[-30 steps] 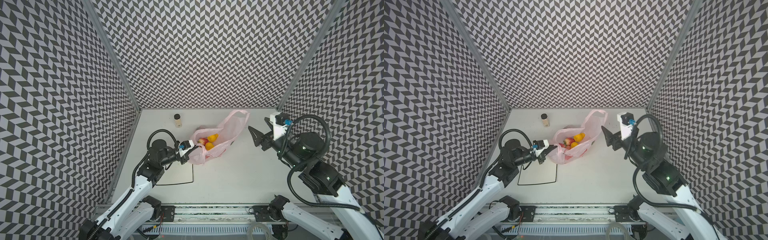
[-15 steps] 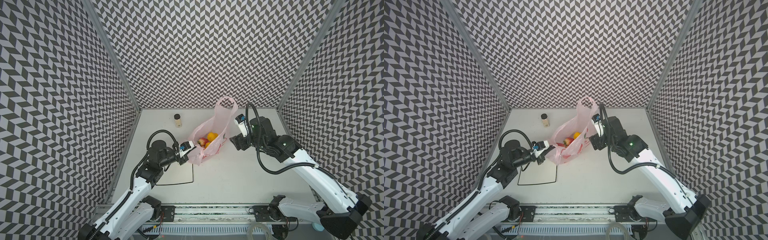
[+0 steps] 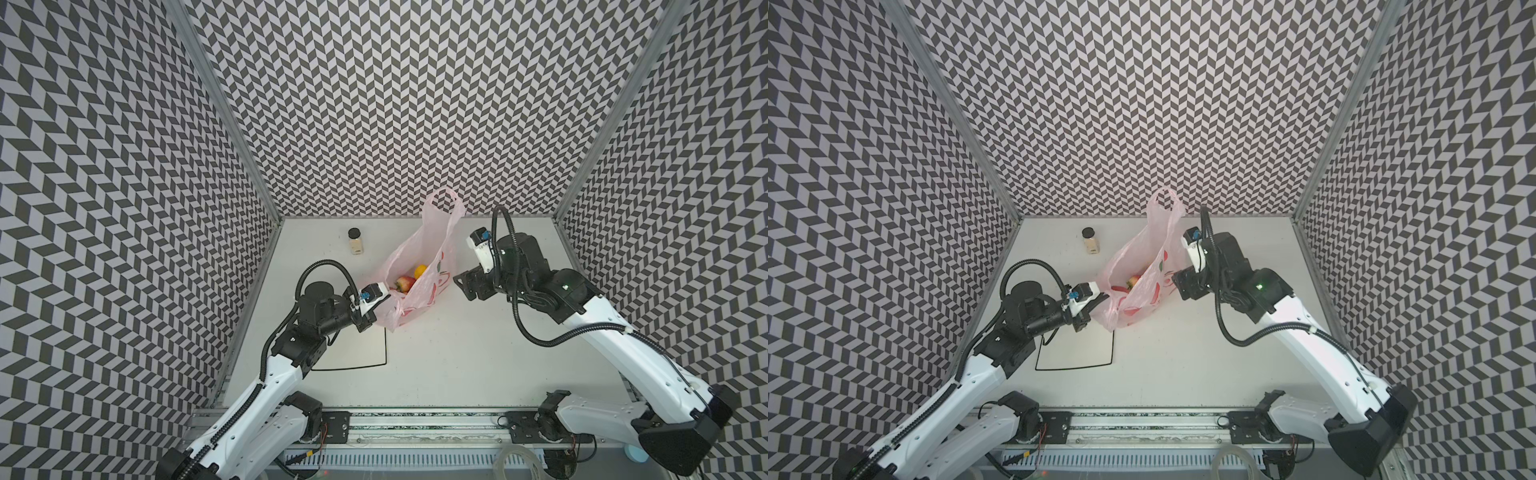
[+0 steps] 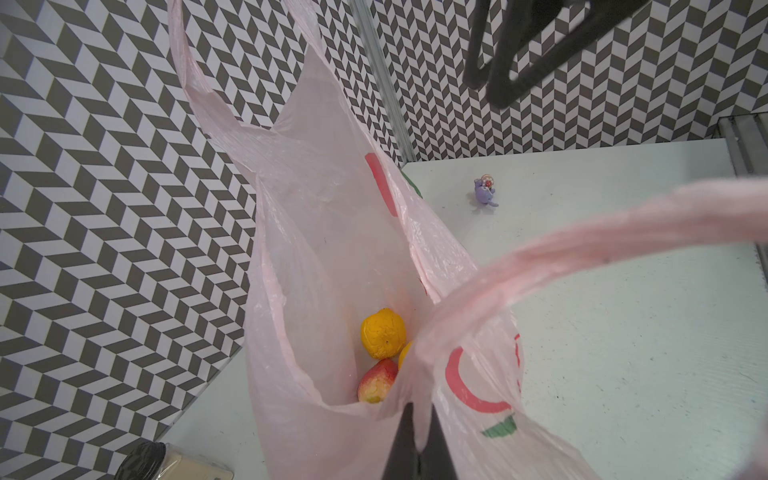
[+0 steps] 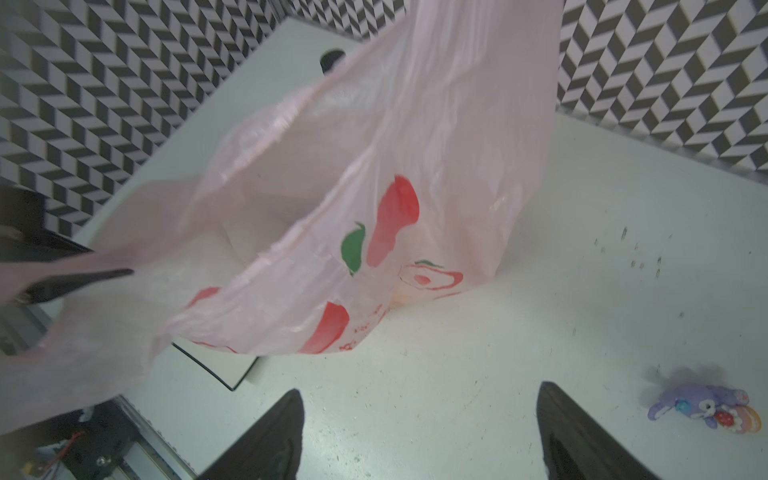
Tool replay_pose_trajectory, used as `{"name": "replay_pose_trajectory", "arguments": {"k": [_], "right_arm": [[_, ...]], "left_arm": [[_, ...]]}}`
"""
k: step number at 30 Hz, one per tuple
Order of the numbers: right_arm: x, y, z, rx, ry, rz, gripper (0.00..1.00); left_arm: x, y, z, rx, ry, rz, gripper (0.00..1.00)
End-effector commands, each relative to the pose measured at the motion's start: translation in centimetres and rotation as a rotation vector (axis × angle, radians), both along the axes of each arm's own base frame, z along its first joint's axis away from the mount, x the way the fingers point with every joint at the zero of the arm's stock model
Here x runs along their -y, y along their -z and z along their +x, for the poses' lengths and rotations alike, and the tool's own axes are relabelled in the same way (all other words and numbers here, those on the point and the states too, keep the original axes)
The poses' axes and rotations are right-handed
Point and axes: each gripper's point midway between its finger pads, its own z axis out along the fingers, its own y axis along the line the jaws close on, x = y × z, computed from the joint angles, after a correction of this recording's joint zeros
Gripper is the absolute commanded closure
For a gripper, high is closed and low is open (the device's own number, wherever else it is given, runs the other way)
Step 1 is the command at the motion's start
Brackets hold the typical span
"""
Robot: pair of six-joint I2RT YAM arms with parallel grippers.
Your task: Take the fake fruits out of the plastic bag
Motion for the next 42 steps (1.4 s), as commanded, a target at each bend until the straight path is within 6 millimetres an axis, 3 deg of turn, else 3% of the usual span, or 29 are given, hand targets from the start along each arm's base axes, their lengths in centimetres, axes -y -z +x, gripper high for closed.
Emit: {"name": "replay_pose_trajectory", "arguments": {"k": [1, 5, 12, 15, 17, 20, 23, 31, 34, 38, 42], "right_arm": [[-0.4, -7.5, 0.9, 0.208, 0.001, 0.132, 0.10], [-1.6, -9.1, 4.3, 0.278, 0.057, 0.153, 0.08], [-2.0, -7.9, 11.9, 0.263, 0.285, 0.224, 0.12], [-2.3, -7.5, 14.1, 0.265, 0.315, 0.257, 0.27], [-2.6, -8.0, 15.0, 0.275, 0.314, 0.293, 0.47], [-3.0, -9.5, 15.6, 0.308, 0.301, 0.348, 0.81], [-2.8, -11.6, 15.6, 0.359, 0.295, 0.393, 1.00], [-1.0, -18.6, 15.2, 0.534, 0.313, 0.513, 1.00], [0.1, -19.9, 15.3, 0.568, 0.347, 0.539, 1.00], [1.4, -19.9, 15.2, 0.577, 0.397, 0.542, 1.00], [2.4, -18.3, 13.9, 0.542, 0.418, 0.554, 1.00]], "left_arm": [[-0.2, -0.5, -0.2, 0.020, -0.004, -0.001, 1.00], [0.0, -0.6, -0.3, 0.020, 0.002, -0.016, 1.00], [-0.1, -1.5, -0.4, 0.027, -0.007, -0.048, 1.00], [-0.2, -2.4, 0.1, 0.042, -0.038, -0.091, 1.00], [-0.6, -3.4, 1.0, 0.065, -0.087, -0.140, 1.00], [-1.0, -5.5, 2.5, 0.117, -0.152, -0.216, 1.00], [-1.3, -7.9, 4.3, 0.181, -0.211, -0.286, 1.00], [0.1, -15.4, 10.6, 0.322, -0.250, -0.439, 1.00], [0.6, -17.7, 12.9, 0.356, -0.244, -0.497, 1.00], [1.7, -19.3, 15.2, 0.374, -0.210, -0.539, 1.00], [3.0, -19.0, 16.8, 0.344, -0.160, -0.558, 1.00]]}}
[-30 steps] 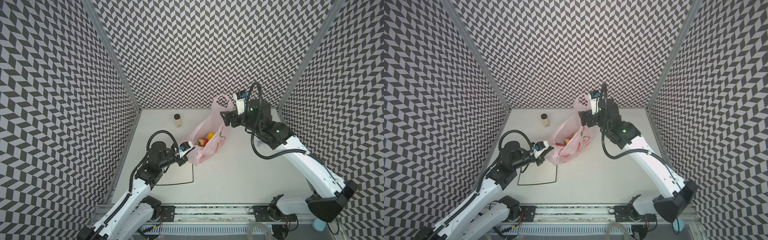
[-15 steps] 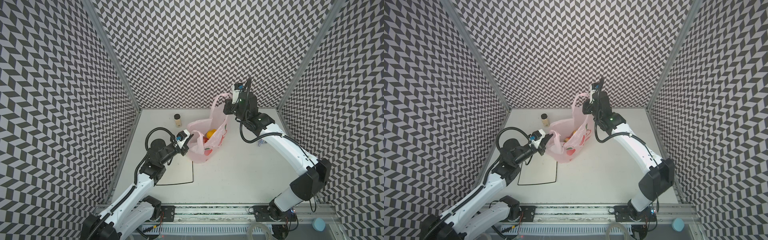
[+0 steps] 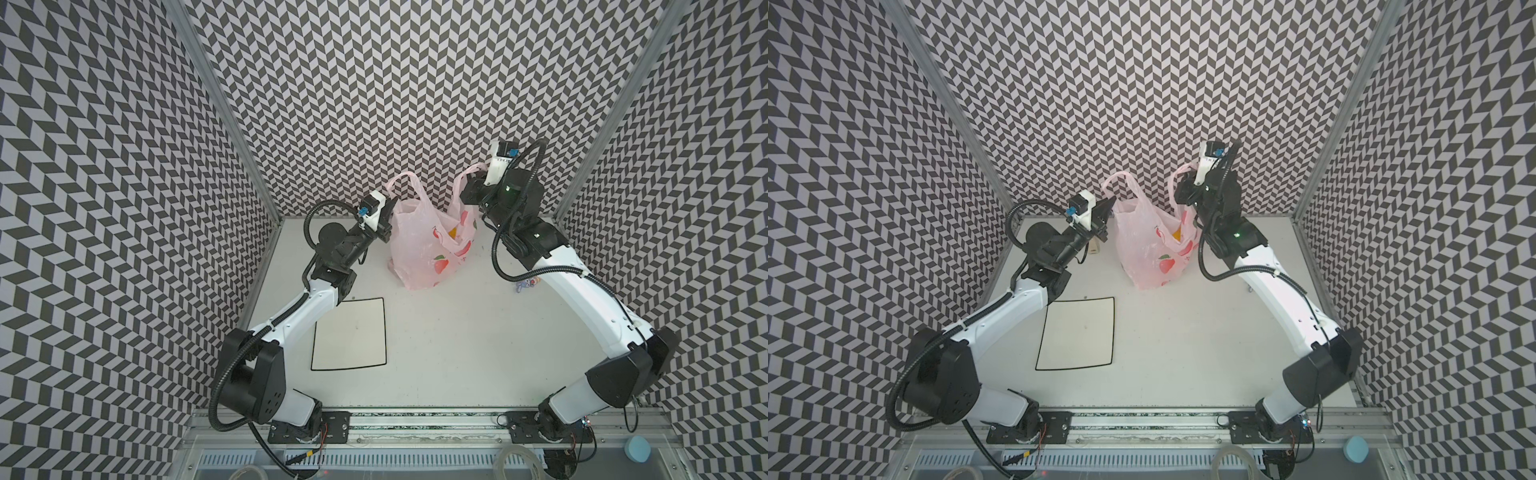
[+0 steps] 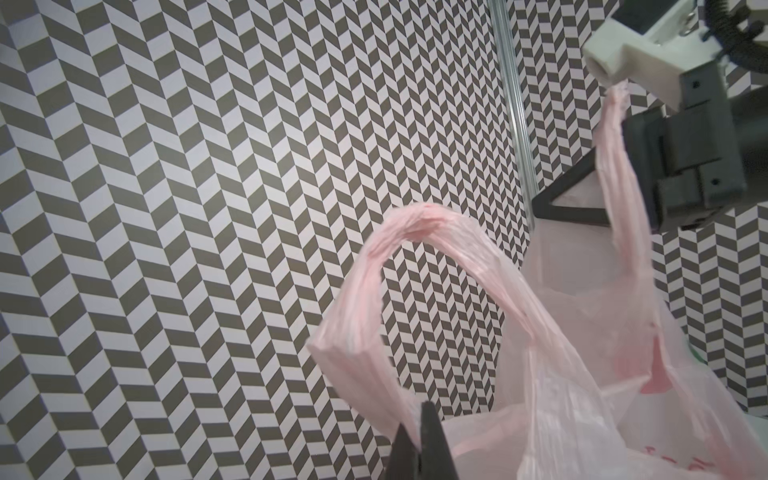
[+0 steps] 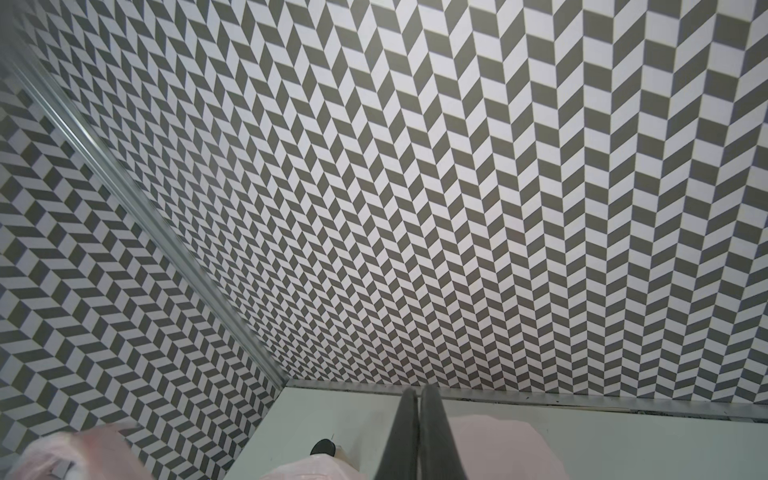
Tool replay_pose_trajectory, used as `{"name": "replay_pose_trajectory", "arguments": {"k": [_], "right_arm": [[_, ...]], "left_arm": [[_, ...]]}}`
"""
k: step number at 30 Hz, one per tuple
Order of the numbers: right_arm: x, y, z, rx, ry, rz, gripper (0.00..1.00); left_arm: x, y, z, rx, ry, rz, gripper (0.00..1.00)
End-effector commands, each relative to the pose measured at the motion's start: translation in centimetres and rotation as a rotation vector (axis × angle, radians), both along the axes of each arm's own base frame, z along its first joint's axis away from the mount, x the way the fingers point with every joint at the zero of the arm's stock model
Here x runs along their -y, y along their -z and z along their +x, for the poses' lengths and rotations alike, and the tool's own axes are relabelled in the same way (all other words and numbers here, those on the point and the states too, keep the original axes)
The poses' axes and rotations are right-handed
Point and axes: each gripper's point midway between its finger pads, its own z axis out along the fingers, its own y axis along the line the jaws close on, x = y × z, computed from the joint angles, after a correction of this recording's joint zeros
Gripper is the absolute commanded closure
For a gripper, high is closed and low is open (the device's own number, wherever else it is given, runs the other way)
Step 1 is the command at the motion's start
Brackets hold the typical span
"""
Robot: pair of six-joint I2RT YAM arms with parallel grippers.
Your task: Take the fake fruits out of the plastic bag
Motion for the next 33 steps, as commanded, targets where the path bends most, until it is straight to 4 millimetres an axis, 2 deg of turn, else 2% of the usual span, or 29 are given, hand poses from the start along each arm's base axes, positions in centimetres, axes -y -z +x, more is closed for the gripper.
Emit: {"name": "replay_pose_trajectory", "arguments": {"k": [1, 5, 9, 11, 12, 14, 15, 16, 18, 20, 24, 27, 29, 33], "right_arm": [[1.6, -1.8, -2.3, 0.053, 0.016, 0.083, 1.00], [2.0, 1.8, -5.0, -0.013, -0.039, 0.106, 1.00], [3.2, 4.8, -7.6, -0.077, -0.044, 0.134, 1.00], [3.6, 6.4, -8.4, -0.110, -0.043, 0.137, 1.00], [3.7, 7.4, -8.7, -0.131, -0.045, 0.137, 1.00], [3.5, 9.6, -9.2, -0.181, -0.058, 0.138, 1.00], [3.4, 10.8, -9.4, -0.212, -0.071, 0.140, 1.00], [3.1, 11.6, -9.6, -0.235, -0.088, 0.141, 1.00], [2.7, 13.1, -10.2, -0.283, -0.117, 0.144, 1.00], [2.5, 13.9, -10.8, -0.310, -0.133, 0.150, 1.00], [3.0, 15.0, -11.9, -0.333, -0.139, 0.148, 1.00], [3.0, 15.5, -12.8, -0.349, -0.159, 0.142, 1.00], [3.0, 16.0, -13.4, -0.367, -0.173, 0.143, 1.00], [3.5, 17.7, -14.9, -0.410, -0.177, 0.131, 1.00]], "left_arm": [[0.7, -1.7, -0.2, 0.044, 0.074, -0.051, 1.00], [1.6, 0.5, -1.2, -0.013, 0.161, -0.047, 1.00], [1.8, 3.3, -4.0, -0.070, 0.221, -0.037, 1.00], [2.0, 4.6, -5.2, -0.104, 0.237, -0.026, 0.93], [1.9, 5.5, -5.5, -0.132, 0.237, -0.023, 0.83], [1.3, 6.9, -5.8, -0.193, 0.224, -0.049, 0.53], [1.0, 7.5, -6.1, -0.226, 0.215, -0.067, 0.42], [0.7, 7.9, -6.4, -0.250, 0.208, -0.080, 0.35], [-0.2, 8.4, -7.3, -0.309, 0.183, -0.104, 0.14], [-1.2, 8.2, -8.4, -0.338, 0.138, -0.116, 0.02], [-3.7, 7.4, -10.9, -0.448, 0.055, -0.179, 0.00], [-4.5, 5.9, -13.1, -0.567, 0.040, -0.262, 0.00], [-4.1, 5.1, -14.5, -0.660, 0.069, -0.332, 0.01], [-0.4, 4.5, -17.1, -0.839, 0.154, -0.405, 0.06]]}}
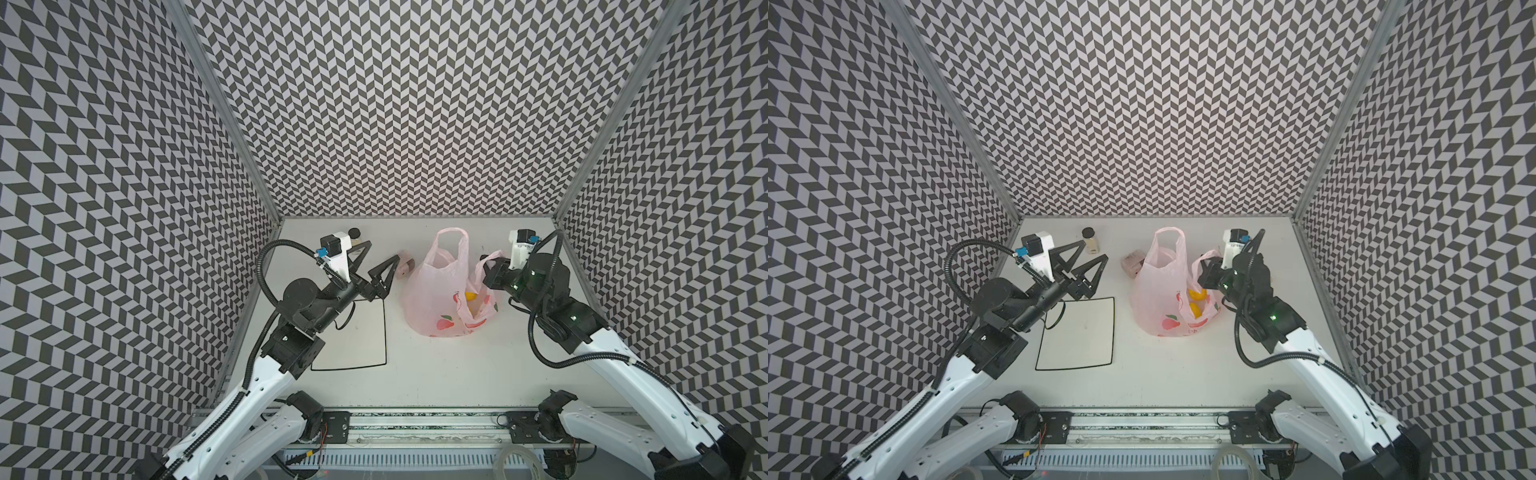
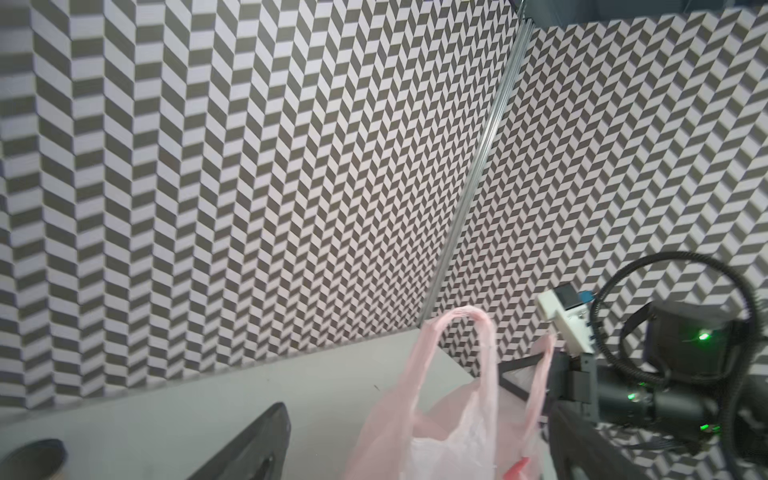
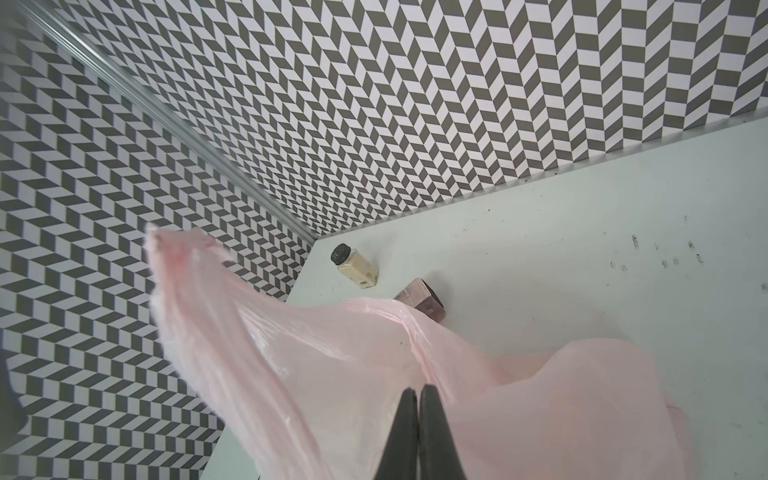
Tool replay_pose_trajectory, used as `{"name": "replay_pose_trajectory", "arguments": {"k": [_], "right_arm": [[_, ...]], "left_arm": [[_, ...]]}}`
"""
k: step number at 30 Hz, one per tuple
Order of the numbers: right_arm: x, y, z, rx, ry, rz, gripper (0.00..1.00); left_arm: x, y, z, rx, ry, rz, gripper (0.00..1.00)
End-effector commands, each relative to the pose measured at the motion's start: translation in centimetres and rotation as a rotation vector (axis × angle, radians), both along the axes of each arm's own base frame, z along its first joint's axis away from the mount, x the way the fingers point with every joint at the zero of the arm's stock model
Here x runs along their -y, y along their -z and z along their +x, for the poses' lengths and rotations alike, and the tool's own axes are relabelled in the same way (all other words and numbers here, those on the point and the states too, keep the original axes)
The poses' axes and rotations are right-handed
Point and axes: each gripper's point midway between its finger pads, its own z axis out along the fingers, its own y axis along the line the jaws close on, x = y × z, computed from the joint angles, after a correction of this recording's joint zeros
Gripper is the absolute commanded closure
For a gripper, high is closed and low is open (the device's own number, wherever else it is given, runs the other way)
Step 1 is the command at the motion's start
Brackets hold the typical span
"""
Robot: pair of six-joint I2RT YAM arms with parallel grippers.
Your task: Take the fake fruits out of the plastic bag
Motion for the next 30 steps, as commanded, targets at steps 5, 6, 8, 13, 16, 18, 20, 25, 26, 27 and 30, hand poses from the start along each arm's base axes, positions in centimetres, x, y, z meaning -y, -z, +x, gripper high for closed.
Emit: {"name": "replay_pose_trajectory", "arguments": {"k": [5, 6, 8, 13, 16, 18, 20, 25, 26, 27, 30], "right_arm": [[1.7, 3.1, -2.7, -0.070, 0.019, -0.034, 1.00], [2.0, 3.3, -2.9, -0.071, 0.025, -0.033, 1.00], [2.3, 3.5, -3.3, -0.073, 0.034, -0.029, 1.00], [2.7, 3.9, -3.8, -0.078, 0.040, -0.021, 1.00], [2.9, 4.2, -4.1, -0.080, 0.046, -0.019, 1.00], [3.0, 4.1, -4.2, -0.074, 0.051, -0.015, 1.00], [3.1, 4.0, -4.3, -0.069, 0.054, -0.010, 1.00], [3.2, 3.9, -4.4, -0.064, 0.059, 0.003, 1.00], [3.2, 3.8, -4.4, -0.062, 0.059, 0.006, 1.00], [3.2, 3.8, -4.4, -0.063, 0.060, 0.005, 1.00], [3.3, 3.7, -4.3, -0.057, 0.066, 0.003, 1.00]], "left_arm": [[7.6, 3.4, -1.9, -0.423, 0.086, -0.019, 0.11], [8.8, 3.7, -1.9, -0.450, 0.091, -0.001, 0.11], [11.0, 3.8, -2.0, -0.470, 0.121, 0.024, 0.11], [14.4, 4.2, -0.2, -0.500, 0.115, 0.061, 0.14], [16.0, 3.8, 1.2, -0.486, 0.099, 0.097, 0.13], [17.1, 4.1, 1.9, -0.497, 0.094, 0.134, 0.12], [18.6, 4.1, 2.2, -0.491, 0.124, 0.161, 0.10], [20.9, 5.8, 4.0, -0.504, 0.119, 0.217, 0.13], [21.0, 6.0, 4.7, -0.512, 0.096, 0.225, 0.14], [21.1, 6.3, 5.2, -0.517, 0.076, 0.235, 0.15], [21.2, 6.7, 7.0, -0.515, 0.020, 0.248, 0.16]]}}
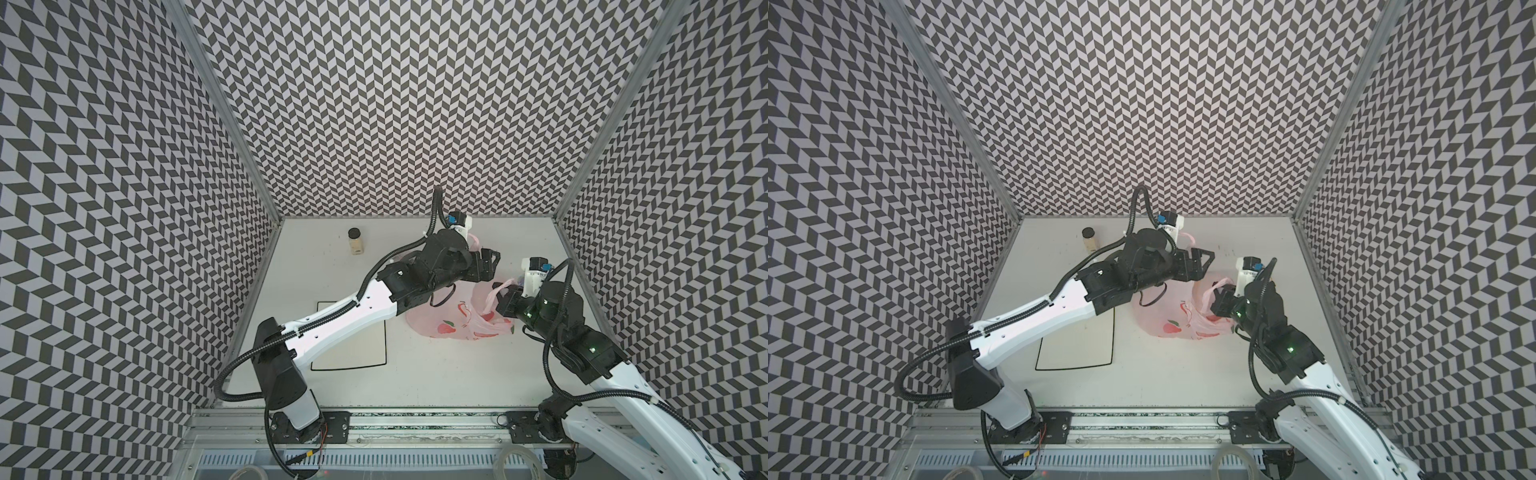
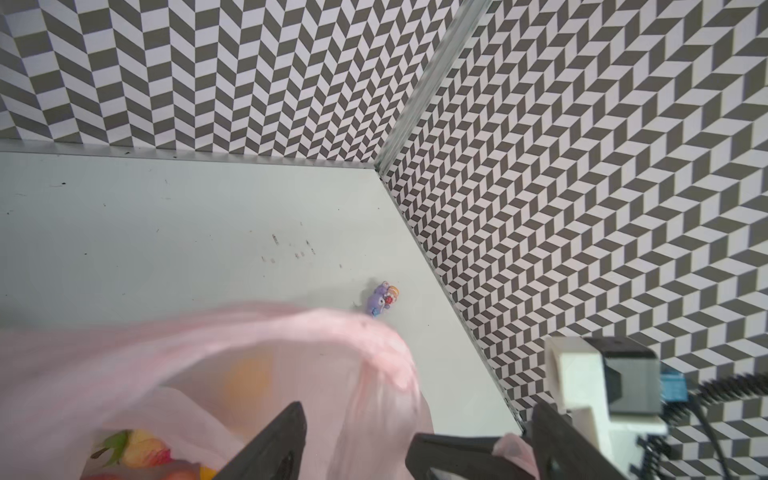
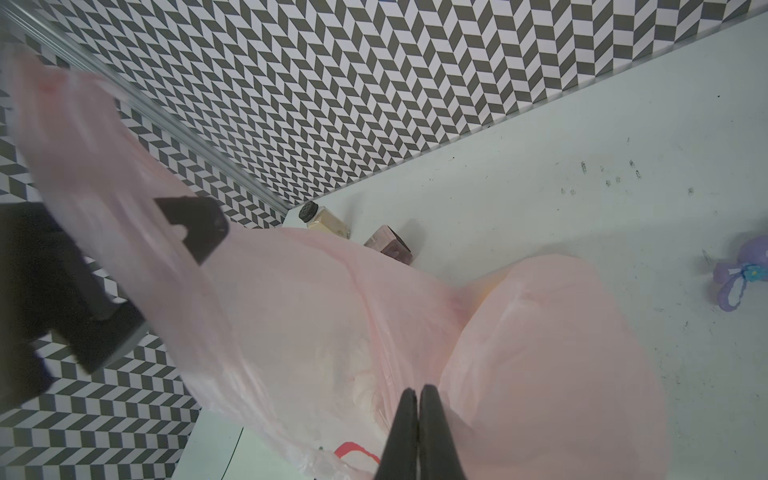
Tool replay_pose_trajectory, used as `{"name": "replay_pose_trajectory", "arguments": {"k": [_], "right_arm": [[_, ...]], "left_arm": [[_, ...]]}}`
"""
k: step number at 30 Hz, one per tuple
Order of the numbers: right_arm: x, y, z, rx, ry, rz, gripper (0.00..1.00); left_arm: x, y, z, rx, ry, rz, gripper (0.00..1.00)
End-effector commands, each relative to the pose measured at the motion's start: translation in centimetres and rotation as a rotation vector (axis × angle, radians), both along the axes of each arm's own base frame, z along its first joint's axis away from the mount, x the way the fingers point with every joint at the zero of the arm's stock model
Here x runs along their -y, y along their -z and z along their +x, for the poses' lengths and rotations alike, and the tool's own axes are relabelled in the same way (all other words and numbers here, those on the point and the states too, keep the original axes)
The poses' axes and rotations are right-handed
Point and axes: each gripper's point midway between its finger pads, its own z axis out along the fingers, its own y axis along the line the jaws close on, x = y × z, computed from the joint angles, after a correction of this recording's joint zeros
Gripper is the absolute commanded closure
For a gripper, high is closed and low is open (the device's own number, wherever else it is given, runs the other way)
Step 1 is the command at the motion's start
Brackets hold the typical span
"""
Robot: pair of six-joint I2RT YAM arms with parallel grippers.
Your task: Take the fake fruits out of the plastic bag
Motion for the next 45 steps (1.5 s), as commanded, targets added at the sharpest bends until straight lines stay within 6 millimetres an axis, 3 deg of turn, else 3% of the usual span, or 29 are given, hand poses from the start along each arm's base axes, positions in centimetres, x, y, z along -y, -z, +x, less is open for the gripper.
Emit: {"name": "replay_pose_trajectory", "arguments": {"k": [1, 4, 7, 8, 12, 16, 20, 25, 30, 34, 36, 40, 45], "right_arm": [[0.4, -0.8, 0.2, 0.035, 0.029, 0.024, 1.00], [0.5, -0.9, 0.4, 0.038, 0.042, 0.025, 1.00], [0.9, -1.2, 1.0, 0.039, 0.090, 0.052, 1.00], [1.1, -1.4, 1.3, 0.037, 0.115, 0.063, 1.00], [1.5, -3.1, 3.1, 0.056, 0.198, 0.110, 1.00], [2.0, -4.5, 5.2, 0.065, 0.277, 0.112, 1.00], [3.2, -4.2, 7.1, 0.035, 0.355, 0.112, 1.00], [5.1, -1.4, 8.5, -0.068, 0.407, 0.126, 0.96], [6.2, 3.6, 6.2, -0.213, 0.411, 0.047, 0.86], [6.8, 6.9, 2.6, -0.325, 0.399, 0.020, 0.68], [7.2, 7.8, 0.6, -0.368, 0.403, 0.020, 0.53], [8.0, 6.0, -1.9, -0.341, 0.402, 0.041, 0.33], [8.8, -0.3, -3.6, -0.154, 0.357, 0.043, 0.11]], "left_arm": [[-0.7, -0.2, 2.1, 0.018, -0.069, 0.039, 0.18], [-0.3, -0.8, 3.2, 0.039, -0.077, 0.009, 0.35], [-0.3, -2.5, 3.6, 0.087, -0.071, -0.034, 0.75], [-0.5, -3.1, 3.6, 0.108, -0.071, -0.043, 0.83], [-2.6, -5.6, 2.0, 0.213, -0.039, -0.089, 1.00], [-6.7, -6.0, -1.5, 0.287, 0.024, -0.142, 1.00], [-11.5, -5.0, -5.6, 0.353, 0.067, -0.185, 1.00], [-16.3, 0.3, -9.2, 0.305, 0.061, -0.155, 1.00], [-18.4, 5.8, -11.3, 0.152, 0.050, -0.216, 1.00], [-19.6, 7.2, -11.0, 0.131, -0.016, -0.239, 1.00], [-19.7, 7.3, -10.6, 0.140, -0.033, -0.234, 1.00], [-18.3, 7.1, -10.0, 0.149, -0.006, -0.229, 1.00], [-16.4, 5.7, -8.6, 0.174, 0.002, -0.222, 1.00]]}}
